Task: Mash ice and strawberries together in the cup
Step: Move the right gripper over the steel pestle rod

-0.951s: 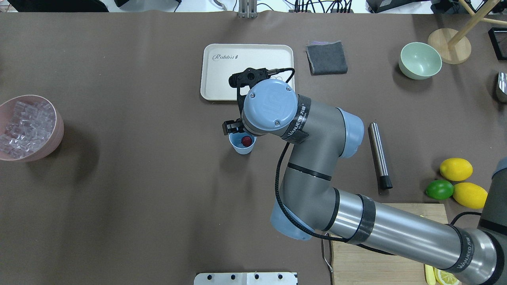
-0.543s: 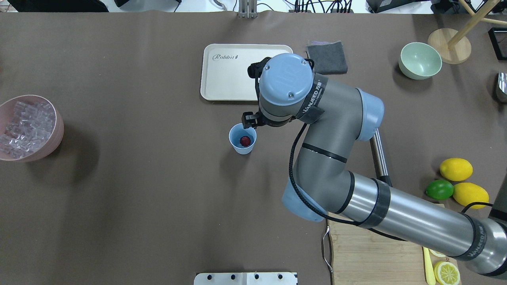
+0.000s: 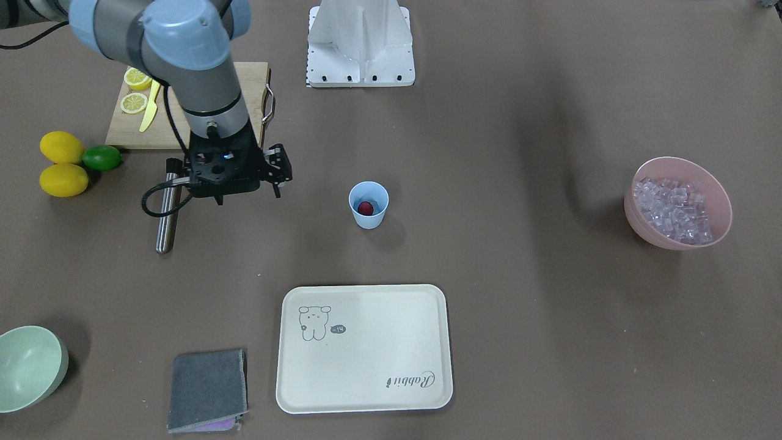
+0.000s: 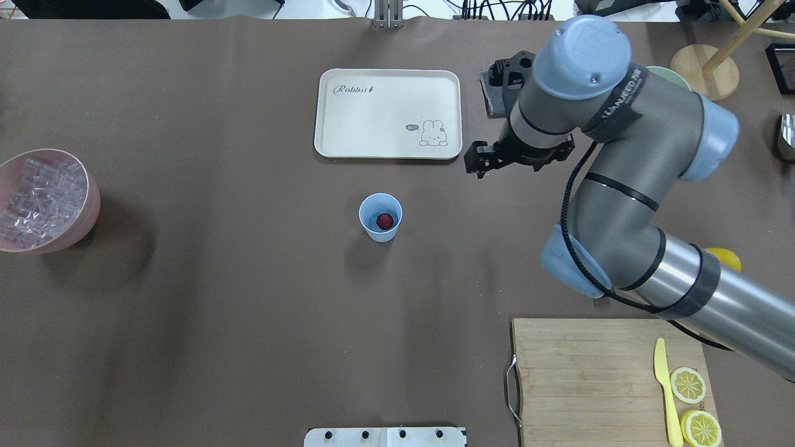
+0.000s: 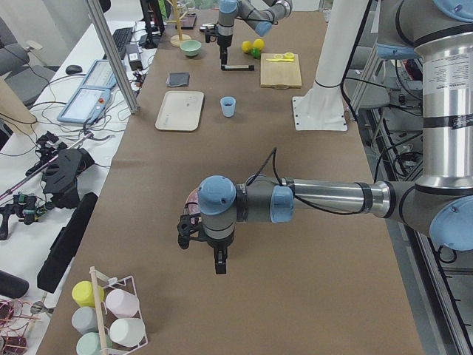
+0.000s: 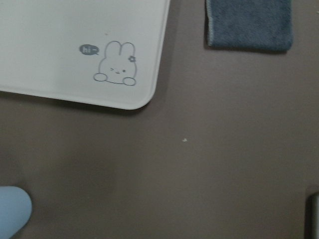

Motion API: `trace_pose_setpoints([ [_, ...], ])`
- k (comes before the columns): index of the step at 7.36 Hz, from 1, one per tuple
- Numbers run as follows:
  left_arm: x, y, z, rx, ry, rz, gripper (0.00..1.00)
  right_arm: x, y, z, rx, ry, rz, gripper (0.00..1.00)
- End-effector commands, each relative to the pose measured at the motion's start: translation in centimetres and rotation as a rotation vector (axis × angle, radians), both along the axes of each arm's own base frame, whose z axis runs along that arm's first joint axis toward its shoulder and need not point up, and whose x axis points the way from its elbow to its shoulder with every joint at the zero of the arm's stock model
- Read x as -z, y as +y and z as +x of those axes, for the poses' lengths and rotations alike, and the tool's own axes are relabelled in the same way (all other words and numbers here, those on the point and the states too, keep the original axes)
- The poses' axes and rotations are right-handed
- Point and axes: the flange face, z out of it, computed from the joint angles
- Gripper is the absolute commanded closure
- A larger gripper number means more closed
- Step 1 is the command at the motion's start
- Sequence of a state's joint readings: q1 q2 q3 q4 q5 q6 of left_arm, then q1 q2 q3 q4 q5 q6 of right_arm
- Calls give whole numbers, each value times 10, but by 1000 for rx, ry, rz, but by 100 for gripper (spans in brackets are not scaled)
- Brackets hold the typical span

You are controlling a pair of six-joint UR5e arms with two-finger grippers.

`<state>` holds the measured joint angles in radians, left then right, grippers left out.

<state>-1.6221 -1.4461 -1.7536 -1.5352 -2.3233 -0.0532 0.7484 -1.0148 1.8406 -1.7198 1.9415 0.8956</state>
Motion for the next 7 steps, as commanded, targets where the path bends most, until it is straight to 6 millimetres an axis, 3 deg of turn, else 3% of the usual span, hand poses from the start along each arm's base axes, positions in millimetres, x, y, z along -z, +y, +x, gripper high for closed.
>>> trace_pose_setpoints([
  [1, 8, -5, 4, 4, -1, 55, 1, -65, -10, 44, 0, 54, -55, 0],
  [3, 7, -8, 14, -19, -2, 72, 1, -88, -17, 60, 27, 50, -130, 0],
  [6, 9, -8, 16, -28, -3, 82, 1, -154, -36, 42, 84, 95, -251, 0],
  [7, 7, -6, 16, -28, -4, 79, 1, -167, -38, 37, 101, 81, -291, 0],
])
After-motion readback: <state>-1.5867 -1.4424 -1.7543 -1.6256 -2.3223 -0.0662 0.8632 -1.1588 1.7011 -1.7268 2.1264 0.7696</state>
